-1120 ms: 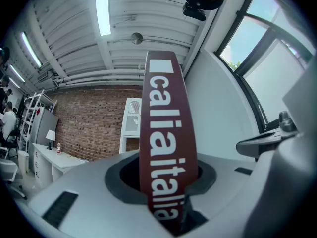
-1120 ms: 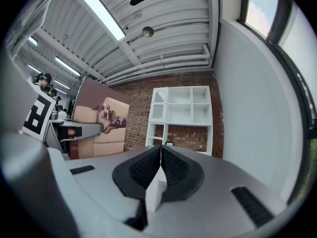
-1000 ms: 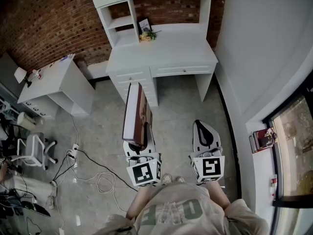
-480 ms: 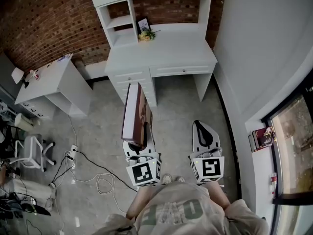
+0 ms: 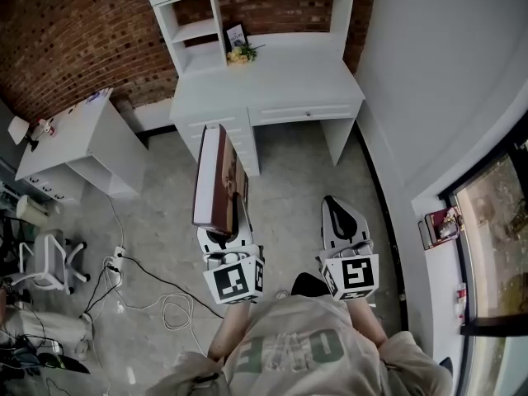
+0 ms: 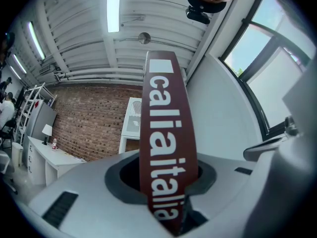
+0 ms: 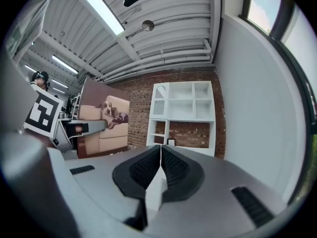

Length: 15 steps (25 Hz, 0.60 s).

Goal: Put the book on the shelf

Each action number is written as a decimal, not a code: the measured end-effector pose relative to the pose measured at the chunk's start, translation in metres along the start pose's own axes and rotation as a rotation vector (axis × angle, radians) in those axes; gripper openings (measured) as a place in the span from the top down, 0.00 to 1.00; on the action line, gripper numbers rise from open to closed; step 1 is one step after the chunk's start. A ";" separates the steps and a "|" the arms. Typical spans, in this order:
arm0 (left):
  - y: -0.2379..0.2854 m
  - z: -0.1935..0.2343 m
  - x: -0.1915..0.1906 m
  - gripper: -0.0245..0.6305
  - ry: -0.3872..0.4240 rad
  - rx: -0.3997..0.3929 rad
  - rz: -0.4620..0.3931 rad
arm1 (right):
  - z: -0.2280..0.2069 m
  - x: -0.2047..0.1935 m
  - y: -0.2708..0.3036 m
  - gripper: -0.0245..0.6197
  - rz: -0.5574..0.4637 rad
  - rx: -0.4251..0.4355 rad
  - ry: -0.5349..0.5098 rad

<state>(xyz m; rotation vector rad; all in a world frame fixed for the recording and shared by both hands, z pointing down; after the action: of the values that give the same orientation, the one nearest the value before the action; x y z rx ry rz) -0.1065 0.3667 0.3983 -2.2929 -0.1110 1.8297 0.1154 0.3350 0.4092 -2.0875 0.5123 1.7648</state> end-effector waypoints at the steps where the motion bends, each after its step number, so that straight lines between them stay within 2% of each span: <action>1: 0.006 0.002 -0.002 0.73 -0.001 0.000 0.001 | -0.002 0.000 0.003 0.94 -0.001 -0.006 0.000; 6: 0.039 0.006 -0.006 0.73 0.001 0.008 -0.020 | -0.021 -0.007 0.032 0.94 0.001 -0.027 0.038; 12: 0.074 -0.005 -0.032 0.73 0.009 0.007 -0.006 | -0.036 -0.027 0.086 0.94 0.017 0.028 0.035; 15: 0.105 -0.017 -0.053 0.73 0.010 0.005 -0.005 | -0.055 -0.049 0.125 0.94 0.049 0.057 0.071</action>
<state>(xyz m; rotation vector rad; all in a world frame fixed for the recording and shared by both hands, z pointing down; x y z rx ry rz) -0.1096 0.2521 0.4305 -2.2962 -0.1101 1.8132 0.0934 0.2012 0.4616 -2.1210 0.6310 1.6868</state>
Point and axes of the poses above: the fingertips, and each gripper's own axes: y forward along the fingers, z to its left, x out of its top, the point moved 4 cm from there along -y, backward along the fingers, and after that the axes turned 15 degrees about y, right-handed, at the moved point
